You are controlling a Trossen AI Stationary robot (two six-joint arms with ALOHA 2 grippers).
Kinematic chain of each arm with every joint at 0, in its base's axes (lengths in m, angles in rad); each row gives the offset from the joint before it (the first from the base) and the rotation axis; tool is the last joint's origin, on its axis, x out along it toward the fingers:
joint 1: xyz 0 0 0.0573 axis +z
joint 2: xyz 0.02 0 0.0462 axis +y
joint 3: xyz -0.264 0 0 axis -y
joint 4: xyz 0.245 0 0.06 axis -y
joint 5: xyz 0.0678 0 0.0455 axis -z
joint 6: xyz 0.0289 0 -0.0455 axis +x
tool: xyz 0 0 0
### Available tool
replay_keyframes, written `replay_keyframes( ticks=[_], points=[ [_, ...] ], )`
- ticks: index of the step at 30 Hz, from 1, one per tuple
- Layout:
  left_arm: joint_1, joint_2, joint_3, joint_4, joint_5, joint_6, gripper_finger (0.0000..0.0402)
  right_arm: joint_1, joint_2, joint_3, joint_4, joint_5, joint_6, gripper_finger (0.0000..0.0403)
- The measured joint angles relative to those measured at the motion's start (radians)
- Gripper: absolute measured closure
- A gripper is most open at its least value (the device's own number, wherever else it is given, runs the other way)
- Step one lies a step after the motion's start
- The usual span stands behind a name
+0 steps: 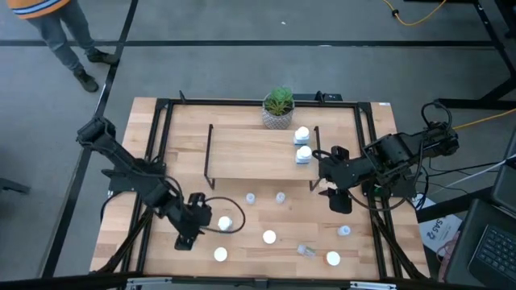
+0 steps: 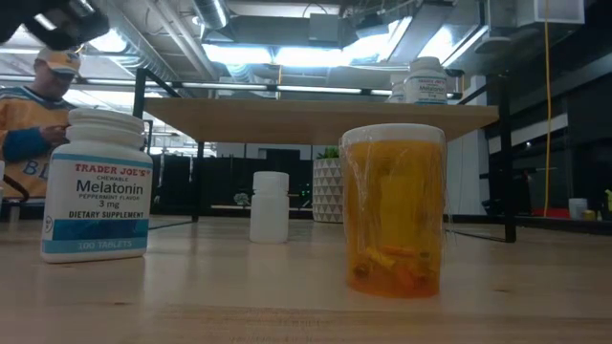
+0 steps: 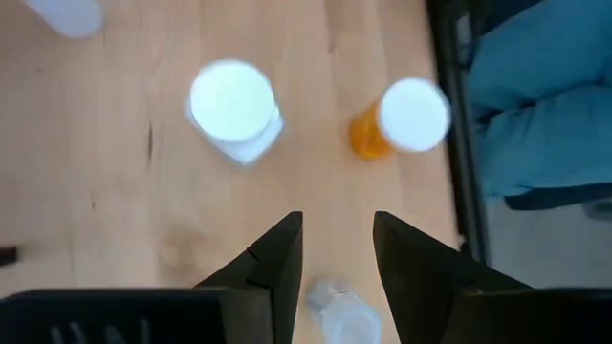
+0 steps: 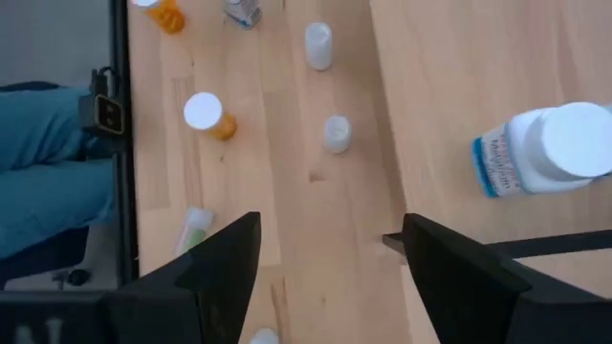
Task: Pick and place medicine bottles onto shelf by color
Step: Put the white medicine bottle on the shelf aligned with the other white medicine bottle
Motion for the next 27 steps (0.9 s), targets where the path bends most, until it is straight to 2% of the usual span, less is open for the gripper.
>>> replay_keyframes(
  ticks=[9, 19, 27],
  points=[
    [-0.014, 0.098, 0.0, 0.002, -0.138, -0.049, 0.0278, 0.052, 0.0, 0.0, 0.022, 0.004, -0.003, 0.0146],
    [0.024, 0.274, 0.0, 0.004, -0.122, -0.05, 0.0278, 0.068, 0.0, 0.0, 0.023, 0.008, -0.012, 0.0146],
    [0.093, 0.34, 0.0, 0.148, -0.13, -0.02, 0.0278, 0.067, 0.0, 0.0, 0.024, 0.008, -0.037, 0.0146]
  ],
)
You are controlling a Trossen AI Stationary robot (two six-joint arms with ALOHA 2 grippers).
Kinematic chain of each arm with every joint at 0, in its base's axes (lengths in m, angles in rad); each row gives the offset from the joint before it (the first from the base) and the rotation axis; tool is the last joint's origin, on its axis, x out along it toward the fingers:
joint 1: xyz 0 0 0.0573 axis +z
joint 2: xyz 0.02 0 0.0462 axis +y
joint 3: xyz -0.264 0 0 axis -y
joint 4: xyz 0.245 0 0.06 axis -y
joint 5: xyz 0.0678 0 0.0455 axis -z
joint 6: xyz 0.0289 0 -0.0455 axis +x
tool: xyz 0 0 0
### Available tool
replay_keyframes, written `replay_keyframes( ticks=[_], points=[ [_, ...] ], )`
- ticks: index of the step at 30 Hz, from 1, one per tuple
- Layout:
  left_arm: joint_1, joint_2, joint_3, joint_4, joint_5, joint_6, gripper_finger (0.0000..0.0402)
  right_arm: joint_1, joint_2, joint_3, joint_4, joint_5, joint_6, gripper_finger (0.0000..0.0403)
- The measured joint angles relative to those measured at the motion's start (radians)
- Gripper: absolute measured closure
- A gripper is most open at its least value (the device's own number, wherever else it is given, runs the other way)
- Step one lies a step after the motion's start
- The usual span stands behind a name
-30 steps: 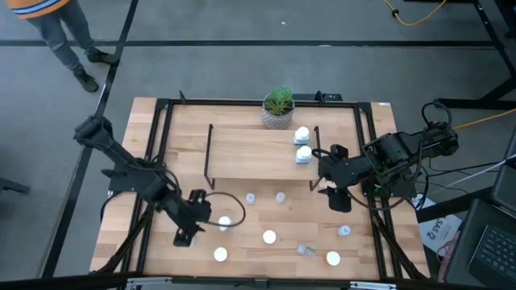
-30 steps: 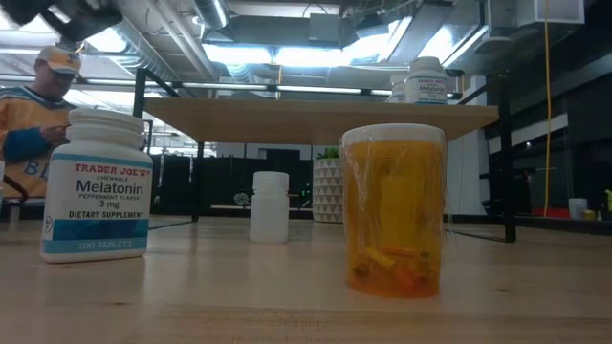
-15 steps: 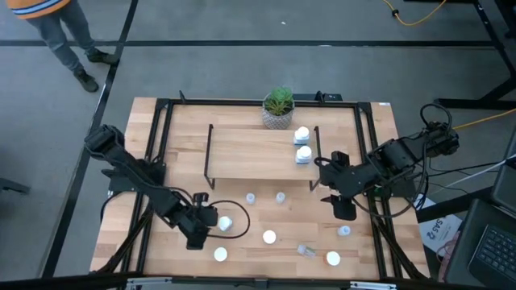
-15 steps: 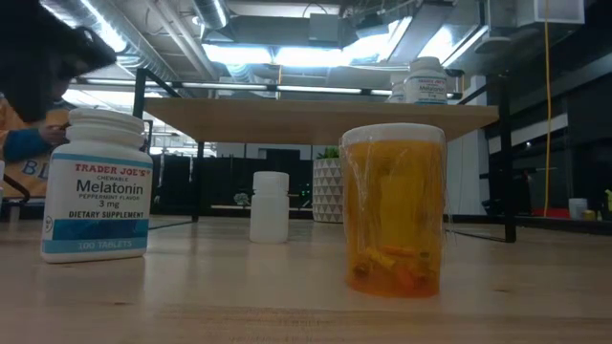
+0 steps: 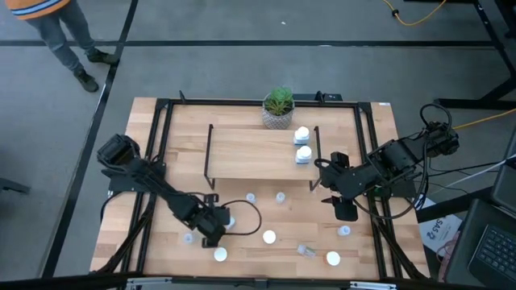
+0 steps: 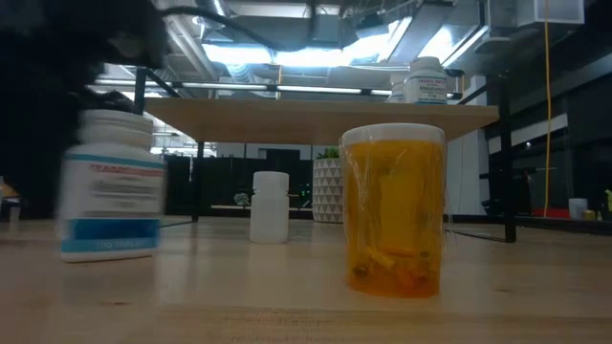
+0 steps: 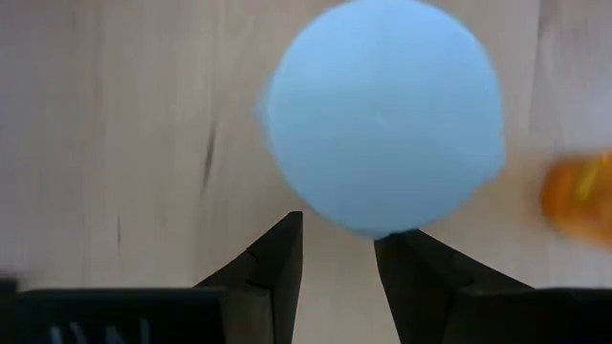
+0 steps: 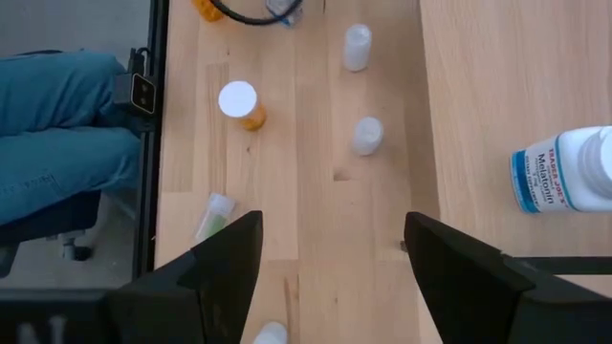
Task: Pick and place medicine bottles onto shelf by color
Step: Put the white medicine bottle on the shelf aligned with the other white medicine bottle
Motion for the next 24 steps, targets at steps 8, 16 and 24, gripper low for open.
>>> replay_keyframes(
  ticks=[8, 16, 24],
  points=[
    [0.108, 0.023, 0.0, 0.239, 0.0, 0.185, 0.0278, 0.0, 0.0, 0.0, 0.0, 0.0, 0.0, 0.0146],
    [0.199, 0.045, 0.0, 0.431, -0.006, 0.327, 0.0278, 0.0, 0.0, 0.0, 0.0, 0.0, 0.0, 0.0146],
    [0.198, 0.061, 0.055, 0.449, 0.0, 0.444, 0.0278, 0.0, 0.0, 0.0, 0.015, 0.0, 0.005, 0.0146]
  ],
)
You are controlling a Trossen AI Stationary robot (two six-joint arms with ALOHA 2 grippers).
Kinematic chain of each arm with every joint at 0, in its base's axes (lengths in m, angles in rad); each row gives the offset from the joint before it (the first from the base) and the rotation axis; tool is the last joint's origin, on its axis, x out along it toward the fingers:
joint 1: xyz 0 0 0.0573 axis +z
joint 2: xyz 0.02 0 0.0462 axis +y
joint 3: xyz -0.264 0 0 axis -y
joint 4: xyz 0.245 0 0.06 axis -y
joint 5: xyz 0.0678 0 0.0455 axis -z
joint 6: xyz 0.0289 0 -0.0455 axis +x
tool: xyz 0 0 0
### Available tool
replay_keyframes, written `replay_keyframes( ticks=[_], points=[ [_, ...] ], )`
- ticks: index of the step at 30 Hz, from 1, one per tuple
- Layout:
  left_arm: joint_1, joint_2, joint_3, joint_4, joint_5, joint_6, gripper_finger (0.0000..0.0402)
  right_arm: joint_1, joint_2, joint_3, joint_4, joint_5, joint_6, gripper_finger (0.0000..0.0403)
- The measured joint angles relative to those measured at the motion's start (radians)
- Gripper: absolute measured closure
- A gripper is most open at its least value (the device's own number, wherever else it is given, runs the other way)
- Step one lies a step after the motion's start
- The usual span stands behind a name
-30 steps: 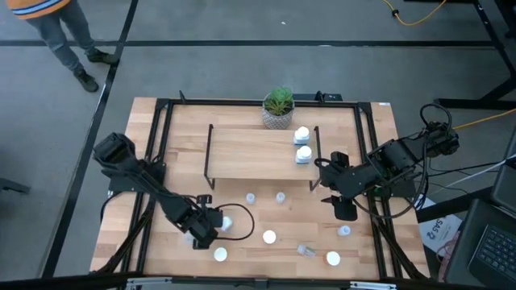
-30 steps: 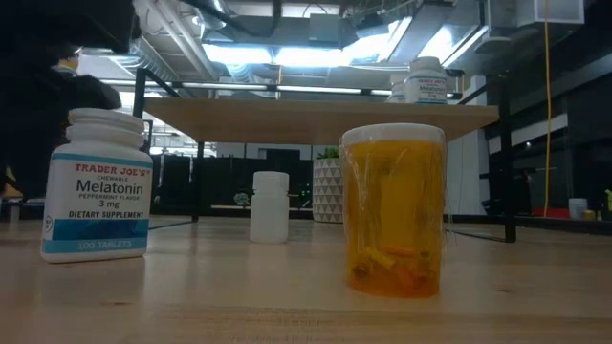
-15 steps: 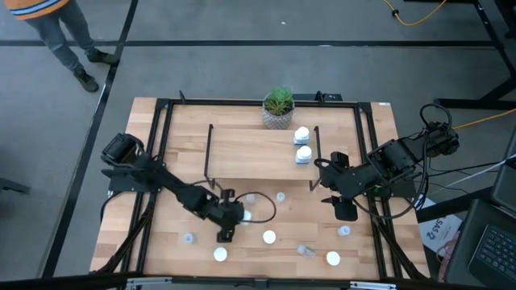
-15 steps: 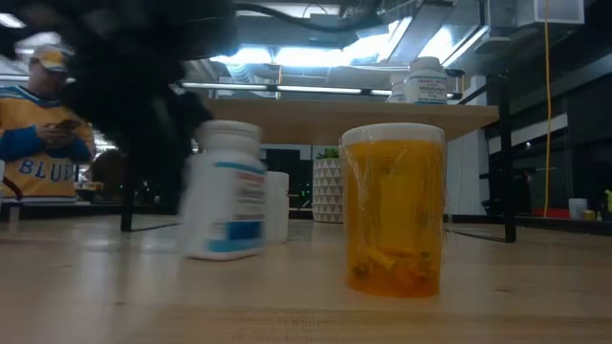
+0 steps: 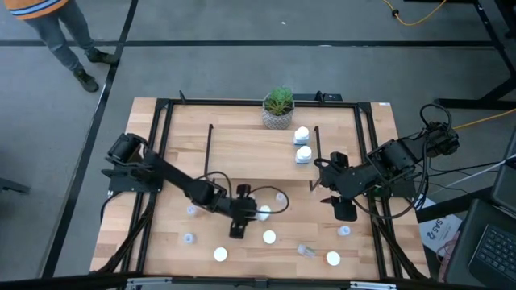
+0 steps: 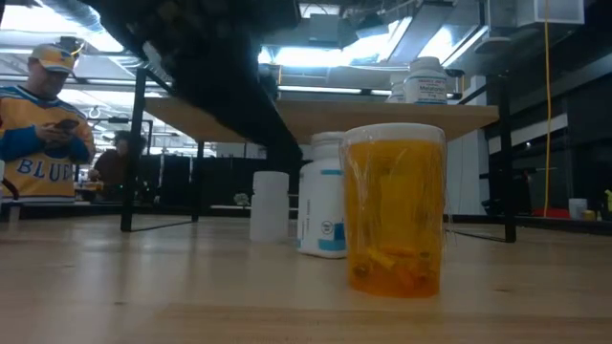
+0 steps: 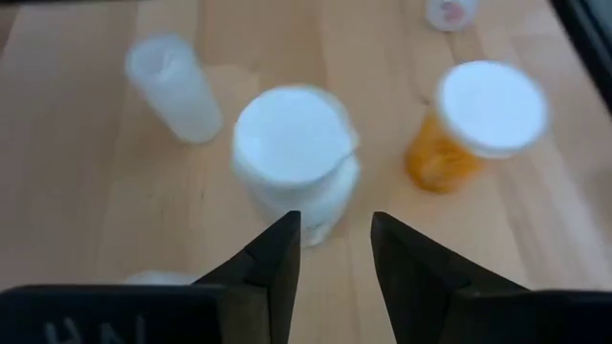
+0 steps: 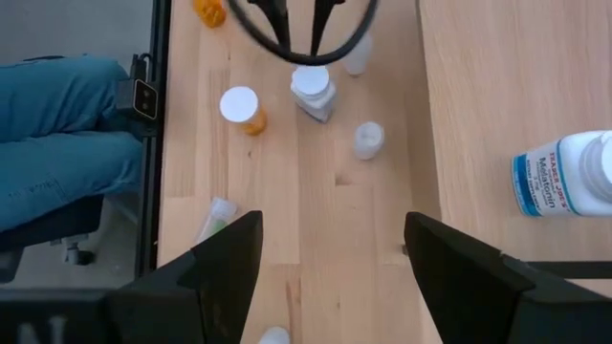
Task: Pick and place medicine bottles onto shelf by color
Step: Put the white medicine bottle on the shelf aligned with the other white medicine bottle
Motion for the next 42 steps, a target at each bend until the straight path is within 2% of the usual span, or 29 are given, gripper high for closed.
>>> replay_keyframes(
  ticks=[4, 8, 11, 17, 21, 26, 29, 33, 37, 40, 42],
  points=[
    [-0.032, -0.015, 0.087, -0.203, -0.014, 0.011, 0.0278, 0.0, 0.0, 0.0, 0.018, 0.0, -0.001, 0.0146],
    [-0.072, -0.029, 0.223, -0.534, -0.045, -0.015, 0.0278, 0.0, 0.013, 0.0, 0.064, -0.002, -0.005, 0.0146],
    [-0.104, -0.028, 0.357, -0.86, -0.035, -0.026, 0.0278, 0.0, 0.028, 0.0, 0.118, -0.004, -0.032, 0.0146],
    [-0.155, -0.029, 0.583, -1.262, -0.03, -0.153, 0.0278, 0.0, 0.068, 0.0, 0.261, -0.001, -0.203, 0.0146],
    [-0.216, -0.034, 0.669, -1.469, -0.055, -0.235, 0.0278, 0.0, 0.11, 0.0, 0.395, -0.001, -0.31, 0.0146],
    [-0.297, -0.105, 0.658, -1.498, -0.08, -0.309, 0.0278, -0.019, 0.183, 0.0, 0.528, -0.005, -0.256, 0.0146],
    [-0.331, -0.149, 0.637, -1.491, -0.097, -0.343, 0.0278, -0.058, 0.23, 0.0, 0.507, -0.031, -0.259, 0.0146],
    [-0.364, -0.252, 0.604, -1.496, -0.169, -0.373, 0.0278, -0.122, 0.295, 0.0, 0.475, -0.079, -0.265, 0.0146],
    [-0.376, -0.366, 0.568, -1.496, -0.298, -0.401, 0.0278, -0.169, 0.357, 0.0, 0.476, -0.191, -0.35, 0.0145],
    [-0.378, -0.45, 0.529, -1.496, -0.343, -0.457, 0.0278, -0.178, 0.402, 0.0, 0.486, -0.265, -0.434, 0.0145],
    [-0.384, -0.5, 0.504, -1.495, -0.362, -0.501, 0.0278, -0.177, 0.428, 0.0, 0.488, -0.274, -0.488, 0.0145]
  ],
)
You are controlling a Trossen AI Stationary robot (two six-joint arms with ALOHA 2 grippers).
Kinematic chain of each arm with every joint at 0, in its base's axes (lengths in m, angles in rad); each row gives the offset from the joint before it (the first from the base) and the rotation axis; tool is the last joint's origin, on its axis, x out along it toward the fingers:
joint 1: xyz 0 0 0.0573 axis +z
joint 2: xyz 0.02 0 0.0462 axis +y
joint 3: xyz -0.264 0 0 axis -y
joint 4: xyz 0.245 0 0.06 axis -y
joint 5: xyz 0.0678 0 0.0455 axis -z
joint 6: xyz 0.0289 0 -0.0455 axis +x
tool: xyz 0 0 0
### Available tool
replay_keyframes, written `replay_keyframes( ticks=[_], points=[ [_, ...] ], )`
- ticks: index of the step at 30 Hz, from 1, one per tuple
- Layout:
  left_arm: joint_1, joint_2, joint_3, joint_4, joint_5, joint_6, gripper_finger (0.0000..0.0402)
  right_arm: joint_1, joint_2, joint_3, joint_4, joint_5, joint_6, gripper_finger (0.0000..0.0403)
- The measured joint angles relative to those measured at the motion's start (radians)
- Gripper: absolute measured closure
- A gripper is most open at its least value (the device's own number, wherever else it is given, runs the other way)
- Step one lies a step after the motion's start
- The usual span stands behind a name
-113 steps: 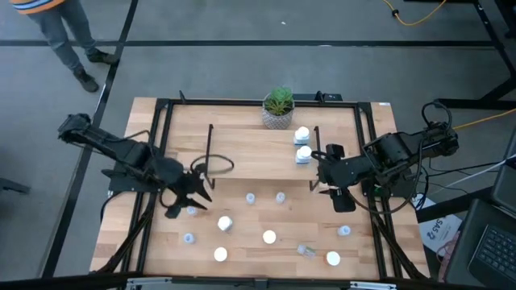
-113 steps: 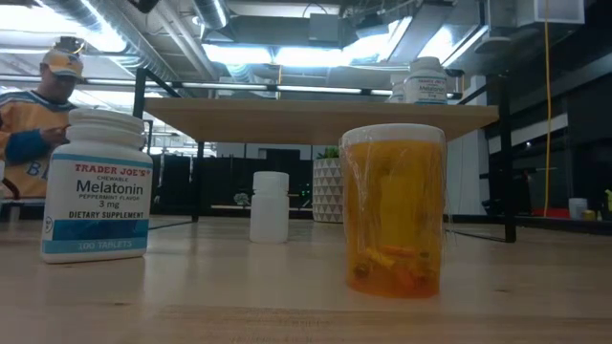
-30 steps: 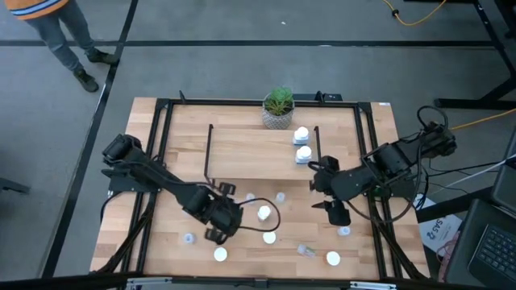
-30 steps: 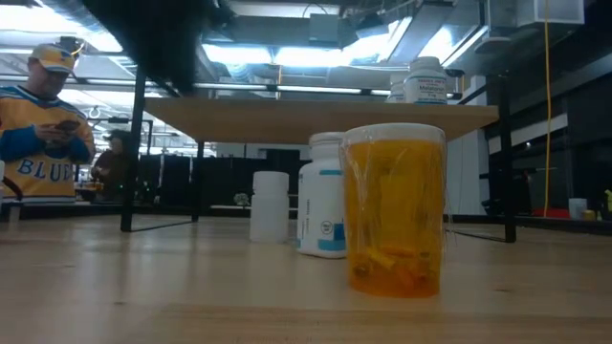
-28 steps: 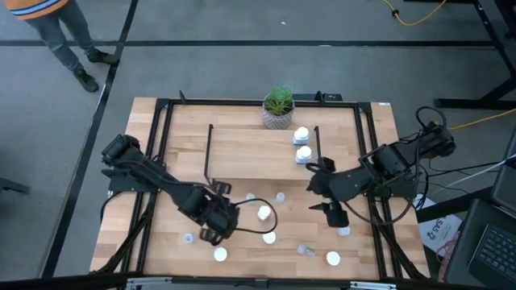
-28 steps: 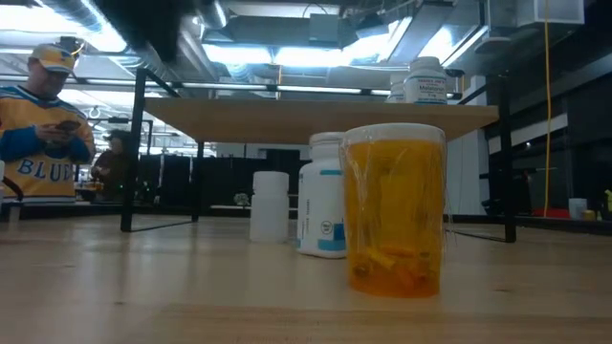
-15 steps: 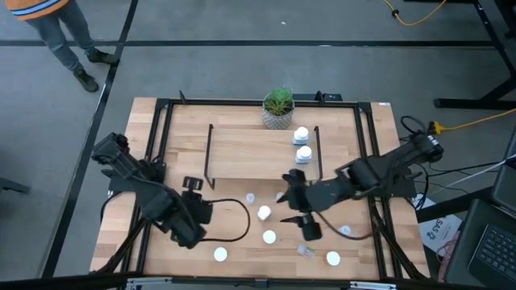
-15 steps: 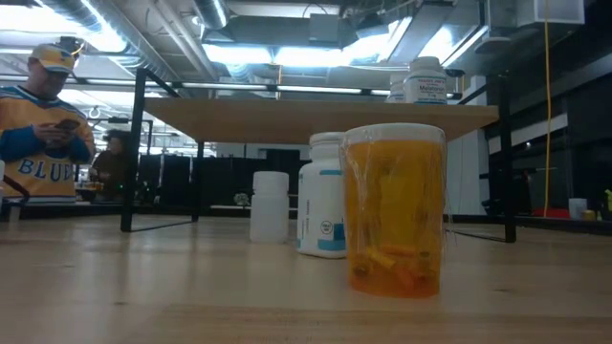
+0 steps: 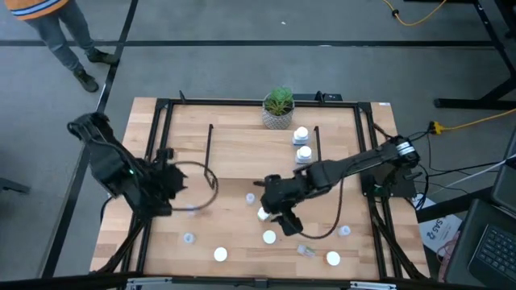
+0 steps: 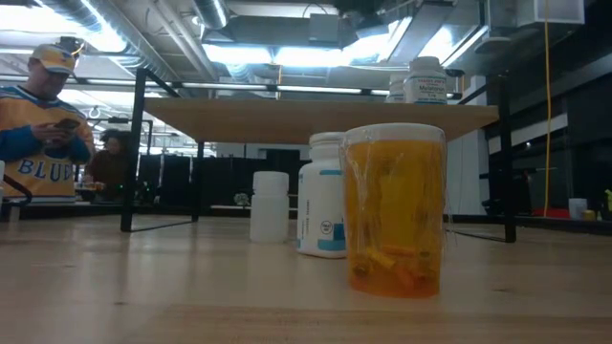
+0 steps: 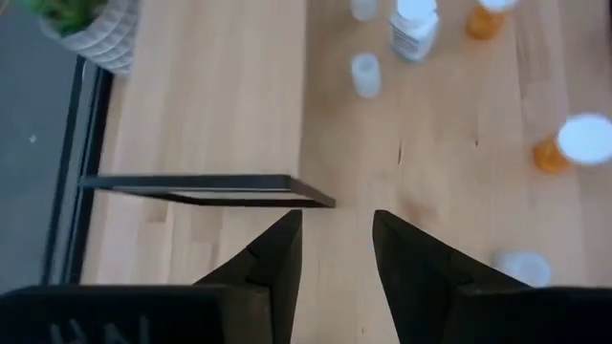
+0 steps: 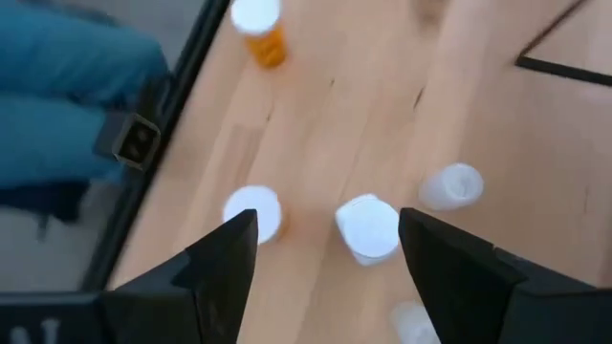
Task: Pick and place medicine bottles onto shelf by color
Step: Put the white medicine bottle on the shelf aligned with the other white medicine bottle
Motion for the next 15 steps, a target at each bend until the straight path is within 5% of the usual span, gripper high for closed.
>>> replay_keyframes(
  ticks=[15],
  points=[
    [-0.027, -0.164, -0.215, 0.126, -0.157, -0.025, 0.0278, -0.001, 0.196, 0.0, 0.0, 0.153, -0.119, 0.0146]
  ],
)
